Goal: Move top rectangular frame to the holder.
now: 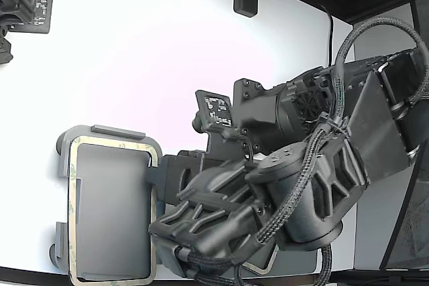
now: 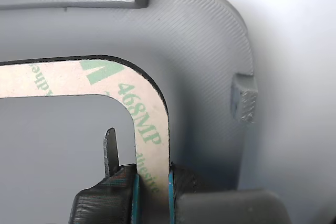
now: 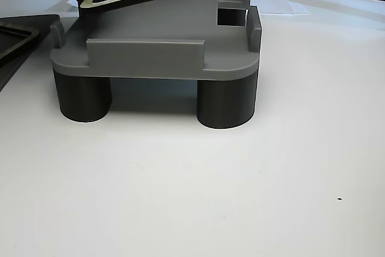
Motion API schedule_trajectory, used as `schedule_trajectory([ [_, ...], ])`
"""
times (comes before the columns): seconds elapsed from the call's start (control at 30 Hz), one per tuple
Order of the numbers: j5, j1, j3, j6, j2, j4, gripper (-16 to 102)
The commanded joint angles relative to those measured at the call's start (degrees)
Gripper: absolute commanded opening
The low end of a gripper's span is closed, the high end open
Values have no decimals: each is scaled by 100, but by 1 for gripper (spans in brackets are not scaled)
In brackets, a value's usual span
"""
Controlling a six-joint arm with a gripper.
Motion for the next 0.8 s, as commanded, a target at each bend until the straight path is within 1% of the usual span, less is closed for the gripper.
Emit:
schedule_trajectory([
  [0.0,-18,-97,-158,62,105,53,-10],
  [0.47,-149,-167,-114,141,44,53,-9],
  [0.77,-185,-255,88,105,290,53,-8],
])
